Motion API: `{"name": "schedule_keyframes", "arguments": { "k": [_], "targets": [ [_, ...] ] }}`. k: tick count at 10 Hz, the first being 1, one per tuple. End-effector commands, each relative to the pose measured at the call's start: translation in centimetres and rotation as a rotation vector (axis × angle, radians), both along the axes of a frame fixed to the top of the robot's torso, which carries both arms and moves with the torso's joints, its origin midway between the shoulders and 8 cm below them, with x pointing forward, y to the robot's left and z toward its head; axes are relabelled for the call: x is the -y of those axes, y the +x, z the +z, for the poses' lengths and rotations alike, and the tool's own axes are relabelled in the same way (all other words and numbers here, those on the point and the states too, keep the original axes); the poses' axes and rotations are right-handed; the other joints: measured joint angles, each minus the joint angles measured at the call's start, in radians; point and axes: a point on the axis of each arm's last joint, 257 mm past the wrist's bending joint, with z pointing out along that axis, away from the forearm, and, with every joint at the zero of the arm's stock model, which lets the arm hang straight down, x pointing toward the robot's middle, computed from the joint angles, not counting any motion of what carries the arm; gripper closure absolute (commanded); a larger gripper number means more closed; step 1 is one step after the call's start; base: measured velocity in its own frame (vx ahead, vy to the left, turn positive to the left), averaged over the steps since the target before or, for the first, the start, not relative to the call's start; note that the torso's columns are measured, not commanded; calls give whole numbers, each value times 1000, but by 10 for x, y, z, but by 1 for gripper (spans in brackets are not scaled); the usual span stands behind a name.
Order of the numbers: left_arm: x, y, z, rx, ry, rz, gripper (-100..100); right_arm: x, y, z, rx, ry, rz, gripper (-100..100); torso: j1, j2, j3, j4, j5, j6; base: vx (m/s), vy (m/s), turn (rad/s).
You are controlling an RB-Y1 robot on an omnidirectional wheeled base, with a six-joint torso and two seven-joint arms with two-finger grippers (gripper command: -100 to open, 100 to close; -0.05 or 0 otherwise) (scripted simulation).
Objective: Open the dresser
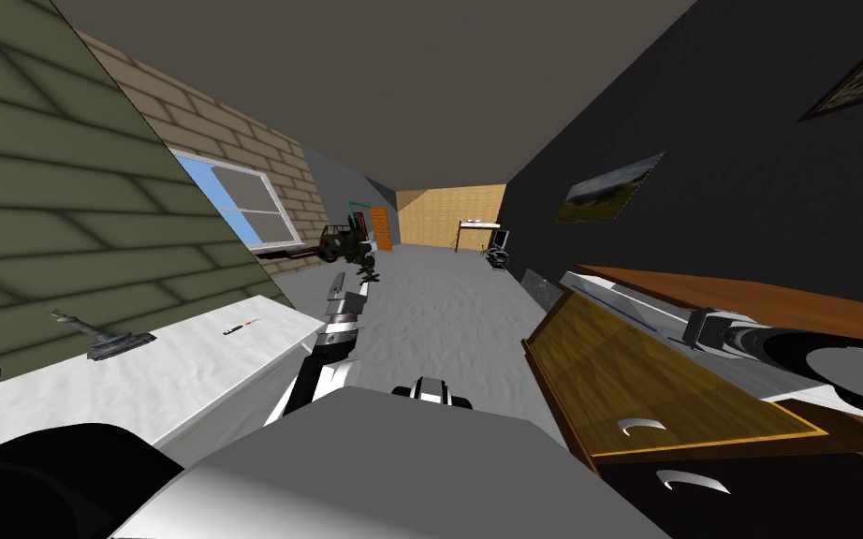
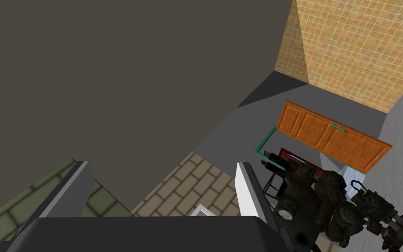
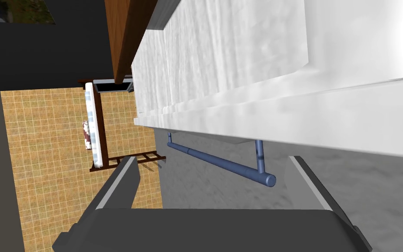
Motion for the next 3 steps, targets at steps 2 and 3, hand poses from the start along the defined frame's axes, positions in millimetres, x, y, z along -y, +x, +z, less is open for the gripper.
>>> {"name": "schedule_keyframes", "arguments": {
  "k": [2,3],
  "targets": [
    [0,0,0,0,0,0,0,0,0,0,0,0,0,0,0,0,0,0,0,0,0,0,0],
    [0,0,0,0,0,0,0,0,0,0,0,0,0,0,0,0,0,0,0,0,0,0,0]
  ]
}}
